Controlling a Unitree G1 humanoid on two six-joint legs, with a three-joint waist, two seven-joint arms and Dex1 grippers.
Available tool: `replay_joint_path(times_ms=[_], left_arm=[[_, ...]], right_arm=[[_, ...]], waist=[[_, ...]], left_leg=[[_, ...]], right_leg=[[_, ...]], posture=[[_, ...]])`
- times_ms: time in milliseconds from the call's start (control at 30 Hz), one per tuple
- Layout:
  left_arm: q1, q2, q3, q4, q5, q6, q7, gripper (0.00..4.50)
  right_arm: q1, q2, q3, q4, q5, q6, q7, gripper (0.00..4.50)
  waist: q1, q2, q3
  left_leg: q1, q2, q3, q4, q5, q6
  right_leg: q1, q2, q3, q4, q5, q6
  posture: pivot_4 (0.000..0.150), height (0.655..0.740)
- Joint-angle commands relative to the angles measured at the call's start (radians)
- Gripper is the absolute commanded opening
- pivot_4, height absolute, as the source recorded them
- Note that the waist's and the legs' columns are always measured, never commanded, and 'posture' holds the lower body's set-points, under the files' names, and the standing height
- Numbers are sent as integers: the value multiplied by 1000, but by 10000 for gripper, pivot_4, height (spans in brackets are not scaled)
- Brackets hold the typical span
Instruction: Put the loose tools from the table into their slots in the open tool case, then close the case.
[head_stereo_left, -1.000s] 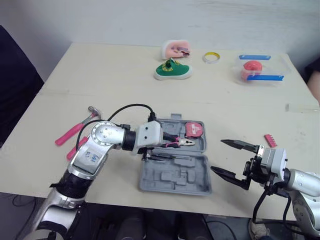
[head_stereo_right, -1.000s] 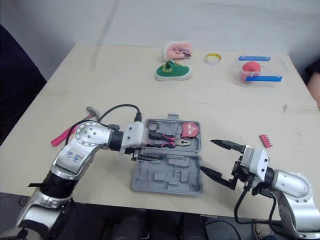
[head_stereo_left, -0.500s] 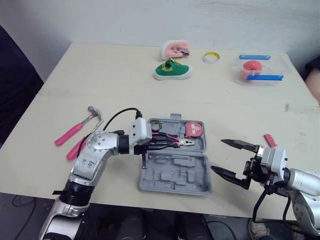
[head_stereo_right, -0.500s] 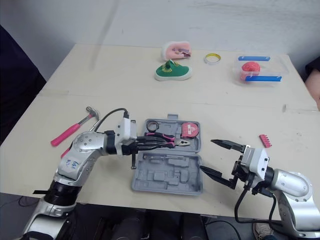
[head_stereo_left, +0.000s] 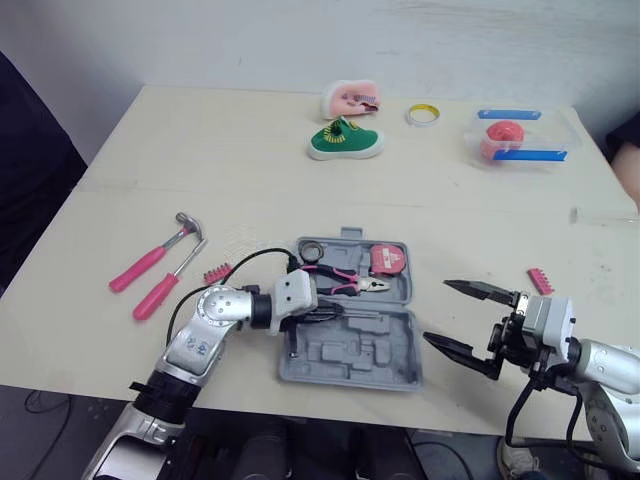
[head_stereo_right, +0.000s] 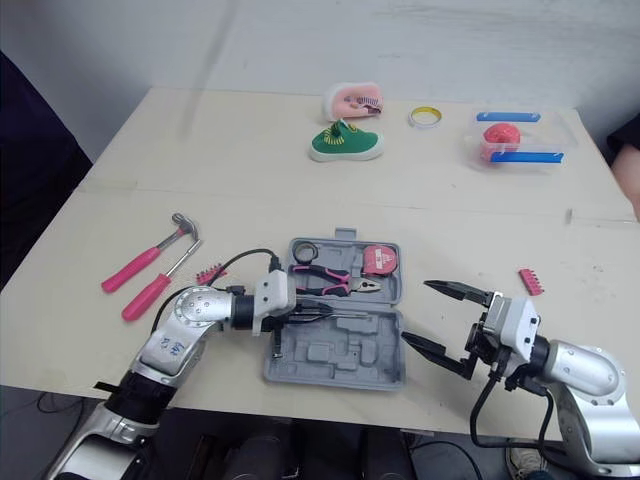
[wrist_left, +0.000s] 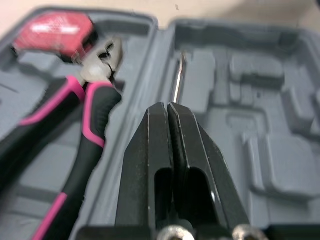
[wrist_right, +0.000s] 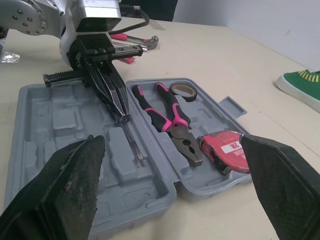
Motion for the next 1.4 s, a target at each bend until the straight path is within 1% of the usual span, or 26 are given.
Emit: replay_joint_path(times_ms=[33,100,267,333,467,533,600,667,700,767,967,1033,1100,1167,1200,1267,1367,1400], left_arm=[[0,1,-17,14,16,34,6,465],[-2,7,-20,15,37,96,29,465],[-2,33,-49,2,56,129,18,465],[-6,45,-73,-5,58,181,6,465],[-21,88,-167,-14,128,236,-29,465],[-27,53,-158,4,124,303,30,465],[-34,38,-157,17,132,345,65,465],[-38,36,-159,26,143,326,70,465],[-38,30,-152,20,130,313,66,465],[-36,15,-128,1,88,301,60,465],[-24,5,-69,-41,-2,178,-6,465],[-29,-19,-17,-47,-42,129,8,465],[-50,-4,46,-89,-110,49,-51,465],[-67,27,160,-134,-208,10,-93,465],[-59,57,215,-143,-256,31,-113,465],[-34,109,274,-144,-314,83,-143,465],[16,166,408,-90,-374,116,-126,465],[40,193,452,-64,-373,106,-124,2753]], right_arm=[[8,5,-12,-18,4,-21,-4,45000],[14,6,-13,-21,3,-23,-4,45000],[26,7,-18,-24,4,-27,-5,45000],[32,7,-20,-24,4,-29,-5,45000],[31,7,-17,-12,2,-36,-3,45000],[28,8,-16,-6,1,-39,-3,45000],[27,9,-14,-2,0,-43,-2,45000],[27,10,-13,0,0,-46,-2,45000],[26,11,-13,1,1,-47,-2,45000],[26,11,-13,5,0,-50,1,45000],[30,8,-16,16,2,-60,7,45000],[32,6,-18,18,3,-63,7,45000],[39,-3,-34,18,11,-63,13,45000],[49,-30,-84,43,23,-68,31,45000],[55,-42,-110,59,25,-79,42,45000],[62,-55,-141,81,30,-91,56,45000],[76,-79,-198,130,28,-107,75,45000],[82,-89,-222,157,22,-123,86,45000]], waist=[[-1,0,0],[-1,0,0],[-1,0,0],[-1,0,0],[-1,0,0],[-1,0,-1],[-1,4,-4],[4,6,-6],[8,5,-7],[10,5,-10],[10,6,-12],[9,7,-11],[9,6,-9],[8,6,-7],[8,6,-6],[5,6,-4],[-3,7,-4],[-4,8,-4]], left_leg=[[0,0,0,0,0,0],[0,0,0,0,0,0],[2,0,0,0,0,0],[2,0,0,0,0,0],[3,0,0,0,0,0],[4,0,0,-1,-1,-1],[6,0,0,-2,-1,-1],[9,0,-1,-2,-3,0],[10,0,-3,-1,-5,2],[10,0,-4,-1,-6,4],[7,0,-5,-1,-6,3],[6,0,-6,-1,-6,3],[5,0,-6,-1,-6,3],[4,0,-6,-1,-6,3],[4,0,-6,-1,-6,3],[4,0,-6,0,-6,3],[5,0,-6,-1,-6,3],[5,0,-6,-1,-6,3]], right_leg=[[0,0,0,0,0,0],[0,0,0,0,0,0],[1,0,0,0,0,0],[2,0,0,0,0,0],[3,0,0,0,0,0],[4,0,0,0,0,0],[7,0,0,-2,0,0],[12,0,-1,-6,0,0],[14,0,-2,-7,0,1],[15,-1,-2,-9,1,2],[15,-1,-4,-14,2,3],[15,-1,-4,-15,2,3],[14,-1,-5,-15,2,3],[14,-1,-5,-15,2,3],[14,-1,-6,-15,2,3],[14,-1,-6,-15,2,3],[15,0,-6,-16,2,3],[15,0,-6,-16,2,3]], posture=[[1500,7400],[1500,7400],[1500,7400],[1500,7400],[1500,7400],[1500,7400],[1500,7400],[1500,7400],[1500,7400],[1500,7400],[1500,7400],[1500,7400],[1500,7400],[1500,7400],[1500,7400],[1500,7400],[1500,7400],[1500,7400]])
